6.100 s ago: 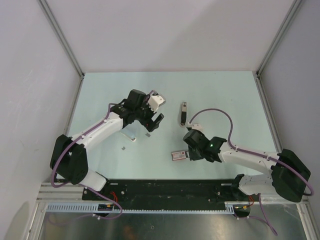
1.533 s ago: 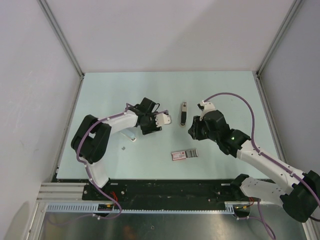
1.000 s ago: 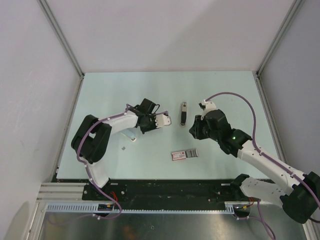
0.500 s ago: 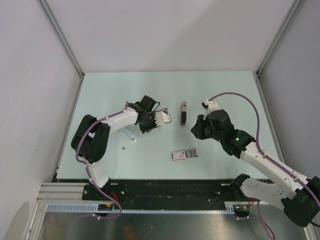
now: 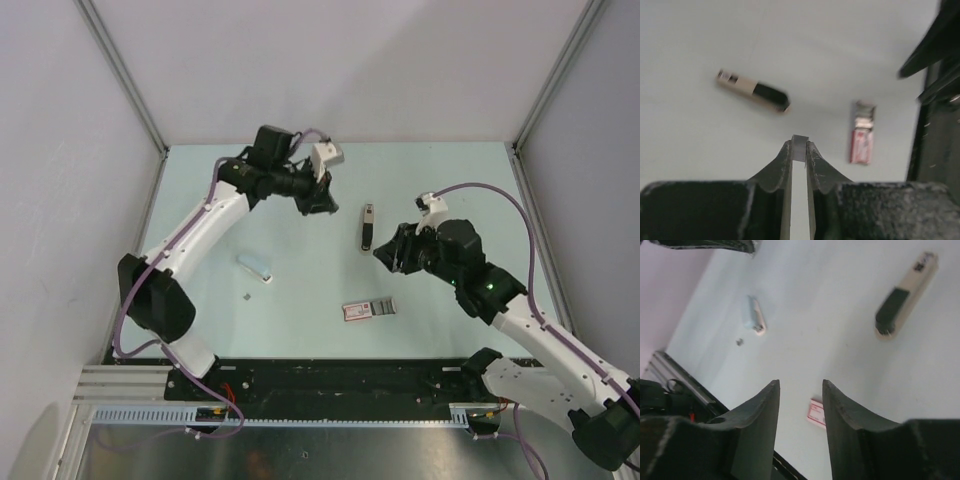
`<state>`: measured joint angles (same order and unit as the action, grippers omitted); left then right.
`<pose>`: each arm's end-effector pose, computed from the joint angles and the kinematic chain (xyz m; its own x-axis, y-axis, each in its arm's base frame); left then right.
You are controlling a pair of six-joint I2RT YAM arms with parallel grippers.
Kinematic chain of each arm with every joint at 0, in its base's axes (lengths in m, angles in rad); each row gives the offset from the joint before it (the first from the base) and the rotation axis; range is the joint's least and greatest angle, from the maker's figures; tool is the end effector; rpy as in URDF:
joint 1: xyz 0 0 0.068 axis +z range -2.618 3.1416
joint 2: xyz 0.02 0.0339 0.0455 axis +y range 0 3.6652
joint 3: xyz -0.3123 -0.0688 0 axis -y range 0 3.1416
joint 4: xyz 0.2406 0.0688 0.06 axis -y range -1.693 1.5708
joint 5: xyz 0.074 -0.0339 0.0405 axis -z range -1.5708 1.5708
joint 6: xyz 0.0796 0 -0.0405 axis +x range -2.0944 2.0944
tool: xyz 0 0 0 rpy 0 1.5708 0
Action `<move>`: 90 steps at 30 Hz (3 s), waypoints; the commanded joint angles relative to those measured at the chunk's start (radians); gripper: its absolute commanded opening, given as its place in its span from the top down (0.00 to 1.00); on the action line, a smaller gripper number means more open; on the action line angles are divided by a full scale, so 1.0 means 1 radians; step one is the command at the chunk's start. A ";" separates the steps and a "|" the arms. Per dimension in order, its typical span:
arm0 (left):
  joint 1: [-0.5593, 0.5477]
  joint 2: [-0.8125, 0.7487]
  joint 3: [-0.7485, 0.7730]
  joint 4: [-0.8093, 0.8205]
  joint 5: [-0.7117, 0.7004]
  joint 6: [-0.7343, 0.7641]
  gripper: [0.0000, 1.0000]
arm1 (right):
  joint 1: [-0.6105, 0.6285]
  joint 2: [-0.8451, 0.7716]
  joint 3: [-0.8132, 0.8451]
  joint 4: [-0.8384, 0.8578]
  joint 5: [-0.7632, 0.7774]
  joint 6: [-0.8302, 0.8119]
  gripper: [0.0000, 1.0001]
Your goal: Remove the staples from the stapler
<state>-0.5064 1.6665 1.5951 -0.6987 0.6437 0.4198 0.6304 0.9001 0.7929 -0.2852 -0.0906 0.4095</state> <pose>0.3204 -0.2324 0.3712 -0.2443 0.5083 -0.8258 0.9465 0.3103 -0.0890 0.1679 0.1315 0.3335 -0.5440 0.0939 -0.8338 -0.4775 0.7825 0.3996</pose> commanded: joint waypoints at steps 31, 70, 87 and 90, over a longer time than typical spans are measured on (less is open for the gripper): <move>0.030 -0.115 -0.212 0.908 0.421 -1.389 1.00 | -0.130 0.077 0.011 0.684 -0.367 0.383 0.39; -0.022 -0.113 -0.264 0.935 0.415 -1.386 1.00 | -0.130 0.132 0.011 0.724 -0.352 0.406 0.76; 0.065 -0.110 -0.195 0.767 0.385 -1.206 0.33 | -0.160 0.049 0.011 0.471 -0.333 0.309 1.00; 0.130 -0.092 -0.140 0.636 0.368 -1.094 0.22 | -0.174 0.033 0.022 0.305 -0.323 0.245 1.00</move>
<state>-0.4580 1.5871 1.3521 0.0868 1.0332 -0.8406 0.4744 0.9684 0.7921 0.2192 -0.4259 0.7467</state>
